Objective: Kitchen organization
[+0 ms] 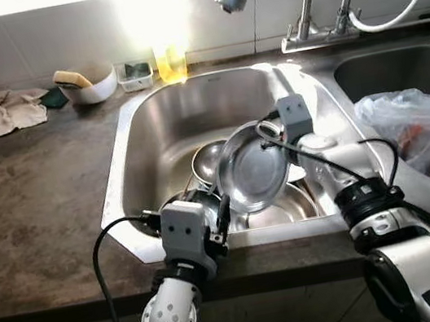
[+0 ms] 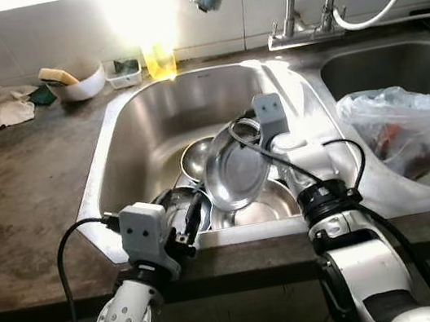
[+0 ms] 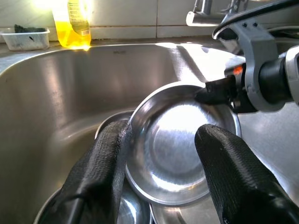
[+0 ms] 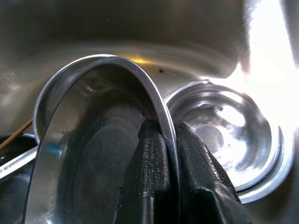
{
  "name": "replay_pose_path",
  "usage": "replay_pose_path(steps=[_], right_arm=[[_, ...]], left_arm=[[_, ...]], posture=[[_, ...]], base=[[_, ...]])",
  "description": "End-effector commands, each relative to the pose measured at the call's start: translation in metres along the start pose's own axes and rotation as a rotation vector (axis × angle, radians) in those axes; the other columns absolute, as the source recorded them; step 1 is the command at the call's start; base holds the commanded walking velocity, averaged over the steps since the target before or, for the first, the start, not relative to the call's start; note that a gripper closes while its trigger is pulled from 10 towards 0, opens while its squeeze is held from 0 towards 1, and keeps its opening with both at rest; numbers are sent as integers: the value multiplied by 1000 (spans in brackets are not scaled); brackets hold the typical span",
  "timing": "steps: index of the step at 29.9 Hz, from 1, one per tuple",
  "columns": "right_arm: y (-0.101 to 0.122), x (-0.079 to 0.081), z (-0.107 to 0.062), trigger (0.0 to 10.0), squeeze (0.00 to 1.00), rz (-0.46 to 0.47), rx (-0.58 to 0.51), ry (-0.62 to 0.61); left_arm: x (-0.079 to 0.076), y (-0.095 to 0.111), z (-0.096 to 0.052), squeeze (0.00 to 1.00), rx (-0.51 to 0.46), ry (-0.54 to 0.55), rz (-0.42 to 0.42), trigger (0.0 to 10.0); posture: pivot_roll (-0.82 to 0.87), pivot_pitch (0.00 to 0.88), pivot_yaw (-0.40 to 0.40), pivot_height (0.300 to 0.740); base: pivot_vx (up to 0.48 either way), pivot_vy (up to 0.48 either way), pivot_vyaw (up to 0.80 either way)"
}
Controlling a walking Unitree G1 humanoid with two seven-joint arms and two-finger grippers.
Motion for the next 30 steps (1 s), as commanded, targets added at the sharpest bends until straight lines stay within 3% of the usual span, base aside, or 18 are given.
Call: replay_pose_path(steps=[1, 2, 3, 10, 20, 21, 22, 25, 26, 30], right_arm=[[-11, 4, 1, 10000, 227, 0, 42, 23], [-13, 4, 1, 10000, 227, -3, 47, 25], [-15, 5, 1, 10000, 1000, -5, 49, 30], [-15, 0, 0, 10000, 1000, 22, 34, 21], [15, -8, -21, 10000, 1000, 78, -163, -41], [19, -8, -25, 10000, 639, 74, -189, -43], [24, -9, -30, 10000, 0, 62, -230, -53], [49, -10, -54, 10000, 0, -14, -414, -59], [49, -10, -54, 10000, 0, -14, -414, -59], [58, -17, -81, 10000, 0, -76, -517, -114]], left_arm=[[1, -8, -5, 0, 45, 10, 7, 10000], [0, -8, -5, 0, 45, 10, 7, 10000], [0, -8, -5, 0, 45, 11, 6, 10000], [2, -8, -4, 0, 47, 17, 6, 10000], [2, -6, 1, 0, 39, 15, 9, 10000], [2, -6, 1, 0, 39, 15, 10, 10000], [2, -6, 2, 0, 38, 15, 10, 10000], [0, -4, 3, 0, 23, 2, 11, 10000], [0, -4, 3, 0, 23, 2, 11, 10000], [0, -3, 3, 0, 14, 1, 1, 10000]], posture=[[125, 173, -37, 740], [125, 173, -38, 740], [125, 173, -38, 740], [123, 172, -37, 740], [113, 153, -30, 740], [112, 147, -29, 740], [111, 145, -28, 740], [107, 135, -25, 740], [107, 135, -25, 740], [94, 119, -20, 740]], base=[[0, 0, 0], [0, 0, 0], [0, 0, 0], [0, 0, 0], [0, 0, 0], [0, 0, 0], [0, 0, 0], [0, 0, 0], [0, 0, 0], [0, 0, 0]])
Point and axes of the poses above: a point about 5 cm out from each wrist's last joint towards the gripper, its own z axis pointing out of the wrist towards the gripper, its own y axis along the axis of the wrist's last joint, x = y × z, the point moved 5 cm from there along z, pointing out of the wrist towards the gripper, and after that the axes turned 4 degrees about -z, right-handed, at the moved point
